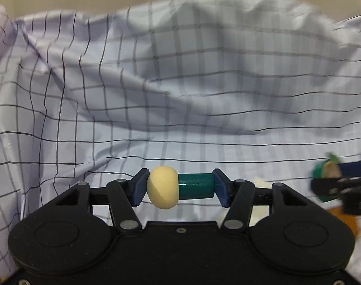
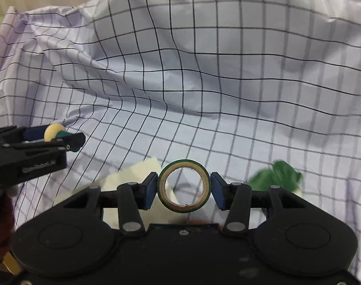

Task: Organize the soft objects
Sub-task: 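Carry the sponge stick with the left tool into the basket and release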

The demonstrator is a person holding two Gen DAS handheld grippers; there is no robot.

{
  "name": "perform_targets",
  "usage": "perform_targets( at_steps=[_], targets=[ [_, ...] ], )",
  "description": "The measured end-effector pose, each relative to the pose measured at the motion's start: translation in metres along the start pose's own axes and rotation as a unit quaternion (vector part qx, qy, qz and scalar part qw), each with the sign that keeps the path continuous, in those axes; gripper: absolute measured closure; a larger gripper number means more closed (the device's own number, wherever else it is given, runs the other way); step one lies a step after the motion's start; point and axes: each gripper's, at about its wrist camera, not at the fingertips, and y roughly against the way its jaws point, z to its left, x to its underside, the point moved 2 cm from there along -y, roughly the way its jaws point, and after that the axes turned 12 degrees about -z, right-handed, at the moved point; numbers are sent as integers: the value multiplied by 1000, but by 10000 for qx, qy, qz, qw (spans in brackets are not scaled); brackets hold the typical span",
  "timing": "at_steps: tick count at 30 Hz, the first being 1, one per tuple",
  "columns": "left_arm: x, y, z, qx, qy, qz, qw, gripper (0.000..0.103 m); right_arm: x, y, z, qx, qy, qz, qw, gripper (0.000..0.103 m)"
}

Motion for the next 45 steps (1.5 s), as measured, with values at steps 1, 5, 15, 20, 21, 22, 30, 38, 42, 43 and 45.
perform_targets(
  at_steps=[1, 5, 15, 20, 21, 22, 30, 38, 42, 43, 45],
  targets=[
    [-1, 14, -6, 37, -19, -57, 10000, 48, 5, 13, 0, 41, 39, -82, 10000, 55],
    [5, 61, -26, 142, -103, -220, 9996, 48, 31, 65, 1, 192, 129, -423, 9988, 55],
    [65, 159, -57, 276, -300, -354, 9985, 48, 122, 187, -6, 396, -286, -1061, 9932, 55],
    [98, 192, -68, 310, -238, -275, 9989, 48, 175, 229, -2, 397, -622, -1250, 9894, 55],
    [105, 197, -69, 325, -194, -237, 9990, 48, 186, 235, 0, 410, -679, -1261, 9888, 55],
    [112, 201, -69, 336, -142, -189, 9992, 48, 195, 240, 1, 407, -746, -1260, 9884, 55],
    [163, 219, -72, 252, 156, 183, 9994, 48, 248, 280, 11, 504, -956, -1401, 9842, 55],
    [198, 222, -74, 190, 327, 441, 9983, 48, 279, 291, 13, 627, -1127, -1236, 9839, 55],
    [207, 220, -70, 81, 404, 513, 9978, 47, 285, 282, 16, 729, -1126, -1072, 9852, 55],
    [208, 221, -68, 51, 433, 509, 9978, 47, 286, 281, 18, 732, -1089, -1047, 9858, 55],
    [212, 222, -66, -35, 462, 505, 9976, 47, 288, 279, 22, 711, -1013, -1000, 9873, 55]
  ],
)
